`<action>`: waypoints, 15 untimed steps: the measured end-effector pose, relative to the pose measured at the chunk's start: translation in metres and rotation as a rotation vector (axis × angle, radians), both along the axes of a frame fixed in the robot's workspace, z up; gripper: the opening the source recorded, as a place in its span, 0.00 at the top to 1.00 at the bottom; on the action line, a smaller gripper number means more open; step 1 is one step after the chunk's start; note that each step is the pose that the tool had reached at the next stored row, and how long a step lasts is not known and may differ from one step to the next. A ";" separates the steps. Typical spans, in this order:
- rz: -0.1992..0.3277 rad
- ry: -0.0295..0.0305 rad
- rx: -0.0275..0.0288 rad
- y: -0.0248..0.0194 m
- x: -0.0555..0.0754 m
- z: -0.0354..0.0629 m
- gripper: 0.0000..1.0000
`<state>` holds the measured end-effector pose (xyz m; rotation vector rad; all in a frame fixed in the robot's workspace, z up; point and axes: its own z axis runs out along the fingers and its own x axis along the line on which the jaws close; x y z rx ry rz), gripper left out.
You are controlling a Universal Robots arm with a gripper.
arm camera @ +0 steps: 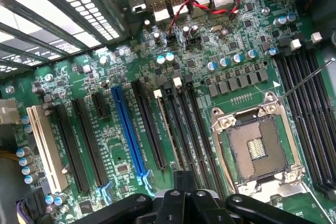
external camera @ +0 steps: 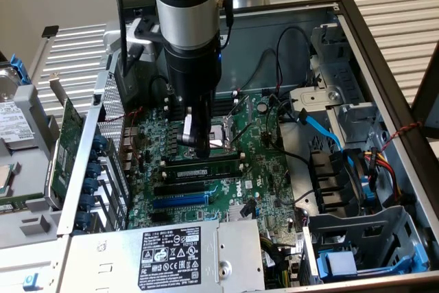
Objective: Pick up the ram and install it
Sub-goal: 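Press down the ram until it locks into place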
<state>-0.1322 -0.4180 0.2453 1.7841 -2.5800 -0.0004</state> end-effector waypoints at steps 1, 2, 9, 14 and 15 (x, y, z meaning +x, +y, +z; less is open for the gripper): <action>-0.013 0.0000 -0.0001 0.0000 0.000 0.0000 0.90; -0.026 -0.0001 -0.0001 0.0000 0.000 0.0000 0.90; -0.120 -0.0001 0.0001 0.0001 0.000 0.0002 0.90; -0.187 -0.0001 0.0000 0.0000 0.000 0.0004 0.90; -0.201 -0.0001 0.0001 0.0001 0.000 0.0004 0.90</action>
